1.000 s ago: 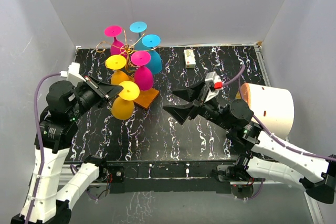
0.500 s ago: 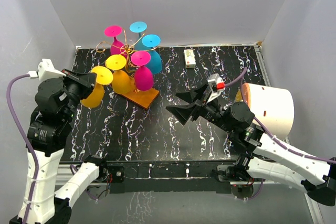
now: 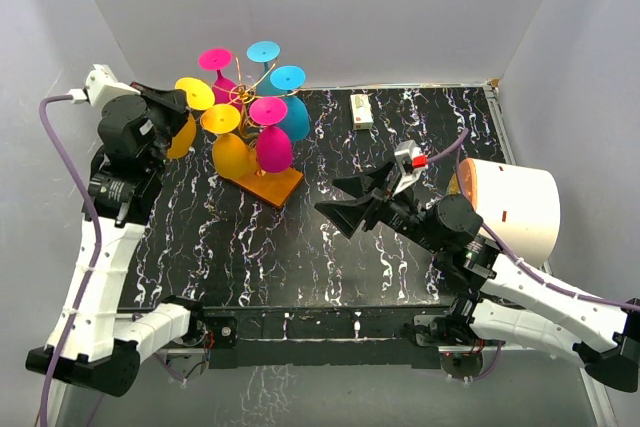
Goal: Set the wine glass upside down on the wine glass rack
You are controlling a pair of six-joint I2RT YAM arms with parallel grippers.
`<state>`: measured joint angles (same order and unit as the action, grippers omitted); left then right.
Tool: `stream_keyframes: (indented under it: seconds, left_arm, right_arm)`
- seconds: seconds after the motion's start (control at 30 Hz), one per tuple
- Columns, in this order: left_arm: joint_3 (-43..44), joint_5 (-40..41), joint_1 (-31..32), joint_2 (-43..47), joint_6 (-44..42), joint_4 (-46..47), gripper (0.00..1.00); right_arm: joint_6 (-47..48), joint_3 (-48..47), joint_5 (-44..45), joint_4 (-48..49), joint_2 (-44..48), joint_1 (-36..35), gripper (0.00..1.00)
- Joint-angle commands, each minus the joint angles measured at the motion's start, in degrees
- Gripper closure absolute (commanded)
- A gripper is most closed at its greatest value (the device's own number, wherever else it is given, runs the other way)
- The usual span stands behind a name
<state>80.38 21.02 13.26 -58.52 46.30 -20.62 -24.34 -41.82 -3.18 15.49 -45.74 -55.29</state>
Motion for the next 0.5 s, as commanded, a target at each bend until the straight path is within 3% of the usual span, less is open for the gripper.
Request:
stream_keyframes:
  seconds: [0.0, 0.23, 0.47]
  left_arm:
    - [-0.3, 1.4, -0.2, -1.0, 1.1, 6.2, 1.0]
    - [-1.0, -5.0, -4.2, -3.9, 5.2, 7.2, 1.0]
    - [-6.1, -19.9, -11.0, -5.2, 14.3, 11.6, 1.0]
  right_arm:
    - [-0.8, 0.3, -0.8, 3.8, 0.6, -0.1, 0.24]
    - [-1.9, 0.2, -2.0, 6.5, -0.3, -0.1, 0.24]
    - [-1.9, 0.3, -1.5, 5.8, 0.1, -0.1, 0.24]
